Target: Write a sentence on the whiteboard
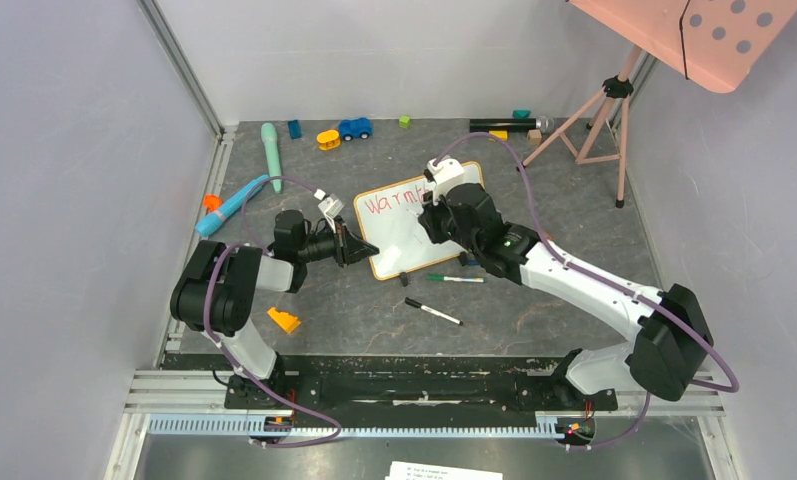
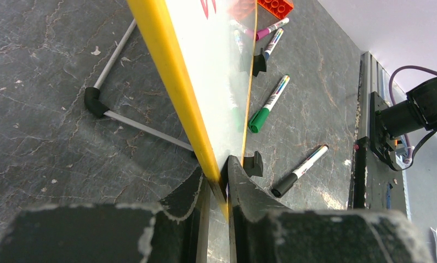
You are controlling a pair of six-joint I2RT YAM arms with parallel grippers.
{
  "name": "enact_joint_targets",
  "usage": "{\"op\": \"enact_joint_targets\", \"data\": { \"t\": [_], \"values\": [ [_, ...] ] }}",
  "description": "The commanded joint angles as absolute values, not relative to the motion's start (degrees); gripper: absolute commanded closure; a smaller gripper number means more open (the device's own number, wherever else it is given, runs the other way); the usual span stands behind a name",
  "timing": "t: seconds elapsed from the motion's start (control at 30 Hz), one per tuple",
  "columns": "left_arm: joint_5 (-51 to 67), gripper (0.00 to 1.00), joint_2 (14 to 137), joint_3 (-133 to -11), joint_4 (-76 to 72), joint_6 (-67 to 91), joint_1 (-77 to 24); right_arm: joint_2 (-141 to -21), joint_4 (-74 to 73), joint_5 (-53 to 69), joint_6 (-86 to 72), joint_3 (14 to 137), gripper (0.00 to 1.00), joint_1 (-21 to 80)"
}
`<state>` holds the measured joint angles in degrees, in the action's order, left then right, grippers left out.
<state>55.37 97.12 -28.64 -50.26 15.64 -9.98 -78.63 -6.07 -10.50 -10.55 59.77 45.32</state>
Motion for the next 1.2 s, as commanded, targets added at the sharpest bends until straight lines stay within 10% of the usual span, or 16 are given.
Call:
{"op": "enact_joint_targets", "data": {
  "t": [0.0, 0.37, 1.17],
  "values": [
    [49.7, 0.98, 97.0, -28.9, -50.9, 12.7, -9.7, -76.6, -2.3, -14.6, -11.1, 59.2, 1.0, 45.2],
    [49.8, 0.98, 97.0, -29.0, -50.8, 12.6, -9.7, -72.8, -4.0, -32.5, -15.7, 55.5, 1.0, 45.3],
    [50.1, 0.97, 97.0, -28.7, -51.3, 12.7, -9.7, -77.5, -4.7, -16.5, -11.7, 59.1, 1.0, 45.4]
  ]
}}
